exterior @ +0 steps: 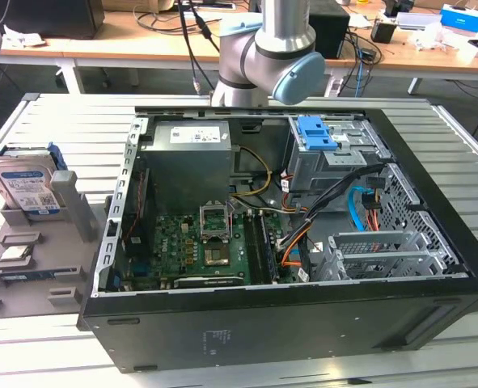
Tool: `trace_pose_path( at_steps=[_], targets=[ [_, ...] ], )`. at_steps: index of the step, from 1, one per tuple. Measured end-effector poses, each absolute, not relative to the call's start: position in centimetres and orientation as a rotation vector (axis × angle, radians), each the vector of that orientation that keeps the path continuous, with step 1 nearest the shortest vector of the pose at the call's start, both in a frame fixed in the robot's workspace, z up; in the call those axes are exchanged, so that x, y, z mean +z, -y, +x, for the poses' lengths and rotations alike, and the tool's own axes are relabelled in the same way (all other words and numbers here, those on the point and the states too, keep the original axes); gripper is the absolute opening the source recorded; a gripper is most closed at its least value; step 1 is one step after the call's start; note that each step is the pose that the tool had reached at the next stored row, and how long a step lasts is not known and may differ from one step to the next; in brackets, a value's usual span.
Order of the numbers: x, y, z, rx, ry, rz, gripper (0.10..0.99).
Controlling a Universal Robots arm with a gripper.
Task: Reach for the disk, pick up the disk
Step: 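Pick up the disk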
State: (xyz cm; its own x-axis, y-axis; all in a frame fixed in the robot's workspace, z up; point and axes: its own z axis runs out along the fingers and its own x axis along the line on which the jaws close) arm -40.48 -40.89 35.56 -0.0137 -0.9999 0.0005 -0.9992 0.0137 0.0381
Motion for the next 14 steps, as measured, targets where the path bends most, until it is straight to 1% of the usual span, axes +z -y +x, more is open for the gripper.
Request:
trace_pose_path(
  at_steps=[14],
  targets=[
    [35.56,40.89,-40.48,-0.040,2.139,2.262,0.106]
  ],
)
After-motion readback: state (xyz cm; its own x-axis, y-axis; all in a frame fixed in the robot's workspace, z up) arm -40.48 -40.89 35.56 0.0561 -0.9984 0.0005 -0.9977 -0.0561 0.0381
